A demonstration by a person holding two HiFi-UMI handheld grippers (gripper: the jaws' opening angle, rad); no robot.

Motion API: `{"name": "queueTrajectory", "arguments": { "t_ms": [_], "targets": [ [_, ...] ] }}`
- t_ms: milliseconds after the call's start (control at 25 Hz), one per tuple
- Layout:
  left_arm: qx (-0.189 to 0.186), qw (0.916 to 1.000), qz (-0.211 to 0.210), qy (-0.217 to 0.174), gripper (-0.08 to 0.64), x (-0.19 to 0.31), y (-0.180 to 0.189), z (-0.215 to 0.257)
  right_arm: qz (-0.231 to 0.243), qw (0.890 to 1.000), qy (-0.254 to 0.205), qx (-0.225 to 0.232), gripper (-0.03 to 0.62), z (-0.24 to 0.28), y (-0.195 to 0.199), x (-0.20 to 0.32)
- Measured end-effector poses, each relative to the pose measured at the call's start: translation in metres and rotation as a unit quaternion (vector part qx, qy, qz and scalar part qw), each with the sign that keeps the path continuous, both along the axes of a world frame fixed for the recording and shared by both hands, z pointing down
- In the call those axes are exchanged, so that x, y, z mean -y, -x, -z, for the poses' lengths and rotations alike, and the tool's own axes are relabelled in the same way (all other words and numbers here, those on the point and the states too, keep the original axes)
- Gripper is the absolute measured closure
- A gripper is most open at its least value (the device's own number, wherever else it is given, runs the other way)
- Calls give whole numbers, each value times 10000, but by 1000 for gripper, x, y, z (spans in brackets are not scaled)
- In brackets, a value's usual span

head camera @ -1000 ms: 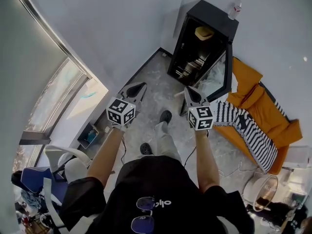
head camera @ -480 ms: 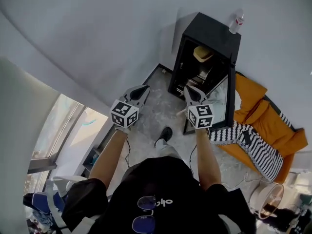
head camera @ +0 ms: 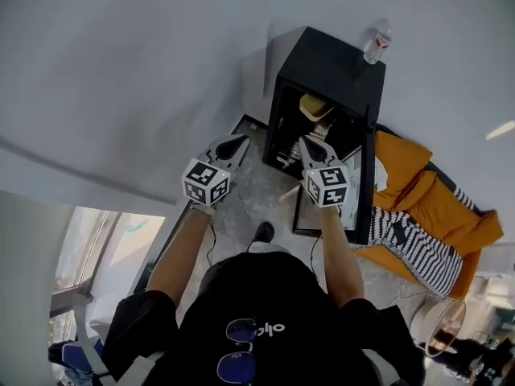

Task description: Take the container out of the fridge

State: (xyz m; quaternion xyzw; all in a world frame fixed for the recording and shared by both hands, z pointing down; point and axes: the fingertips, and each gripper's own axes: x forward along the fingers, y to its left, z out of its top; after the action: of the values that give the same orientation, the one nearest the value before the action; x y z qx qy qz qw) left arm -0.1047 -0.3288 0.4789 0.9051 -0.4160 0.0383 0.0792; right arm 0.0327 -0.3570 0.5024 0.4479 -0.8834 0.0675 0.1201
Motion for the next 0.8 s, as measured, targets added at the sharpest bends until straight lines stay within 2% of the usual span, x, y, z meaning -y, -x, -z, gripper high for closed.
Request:
{"name": "queueTrajectory", "arguments": {
  "t_ms": [240, 800],
  "targets": [
    [24, 9999, -98, 54, 552, 31, -17, -5, -34, 10000, 62, 19, 584, -6, -11, 29],
    [40, 9988, -446, 202, 552, 71, -60, -22, -283, 9995, 163, -3, 584, -16, -47, 55]
  ]
}}
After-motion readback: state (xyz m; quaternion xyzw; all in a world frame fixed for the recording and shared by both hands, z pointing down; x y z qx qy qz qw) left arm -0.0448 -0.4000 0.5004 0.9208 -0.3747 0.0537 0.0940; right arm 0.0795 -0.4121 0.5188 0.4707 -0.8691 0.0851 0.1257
